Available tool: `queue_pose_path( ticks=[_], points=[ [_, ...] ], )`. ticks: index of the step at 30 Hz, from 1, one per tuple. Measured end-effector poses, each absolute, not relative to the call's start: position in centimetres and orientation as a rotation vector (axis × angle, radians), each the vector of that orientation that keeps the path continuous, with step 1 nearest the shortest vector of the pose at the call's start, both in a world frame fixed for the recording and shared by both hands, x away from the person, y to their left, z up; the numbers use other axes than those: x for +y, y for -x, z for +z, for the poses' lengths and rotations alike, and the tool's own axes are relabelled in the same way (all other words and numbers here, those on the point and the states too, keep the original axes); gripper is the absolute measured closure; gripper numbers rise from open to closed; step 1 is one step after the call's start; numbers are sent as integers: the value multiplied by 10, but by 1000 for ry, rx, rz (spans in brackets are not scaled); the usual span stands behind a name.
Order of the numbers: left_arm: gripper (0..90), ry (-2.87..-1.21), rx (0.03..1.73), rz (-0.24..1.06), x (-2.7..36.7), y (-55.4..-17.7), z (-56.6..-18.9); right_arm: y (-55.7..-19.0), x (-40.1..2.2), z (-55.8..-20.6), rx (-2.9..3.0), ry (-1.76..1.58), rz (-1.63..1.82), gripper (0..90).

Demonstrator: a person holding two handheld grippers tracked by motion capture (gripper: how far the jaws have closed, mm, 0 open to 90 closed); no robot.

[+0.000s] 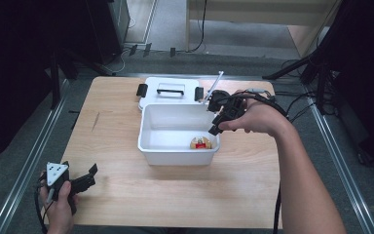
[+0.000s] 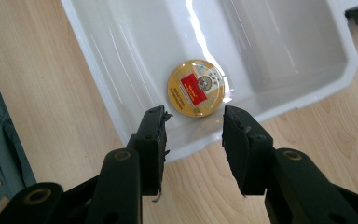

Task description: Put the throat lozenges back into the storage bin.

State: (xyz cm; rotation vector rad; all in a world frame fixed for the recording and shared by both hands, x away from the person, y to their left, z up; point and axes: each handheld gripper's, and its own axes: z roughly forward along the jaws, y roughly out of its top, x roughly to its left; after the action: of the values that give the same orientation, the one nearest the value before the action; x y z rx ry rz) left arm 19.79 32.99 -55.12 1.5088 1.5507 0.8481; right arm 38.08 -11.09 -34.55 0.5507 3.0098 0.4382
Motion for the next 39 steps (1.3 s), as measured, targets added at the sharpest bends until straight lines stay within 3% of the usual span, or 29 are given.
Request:
queue_pose_path(
  ticks=[19,39],
  points=[
    [2,-1510,1552,851,330,-198,-551,-373,-155,-337,2970,-641,439,607],
    [2,-1514,1553,854,329,-198,-551,-367,-200,-361,2959,-751,411,584]
  ],
)
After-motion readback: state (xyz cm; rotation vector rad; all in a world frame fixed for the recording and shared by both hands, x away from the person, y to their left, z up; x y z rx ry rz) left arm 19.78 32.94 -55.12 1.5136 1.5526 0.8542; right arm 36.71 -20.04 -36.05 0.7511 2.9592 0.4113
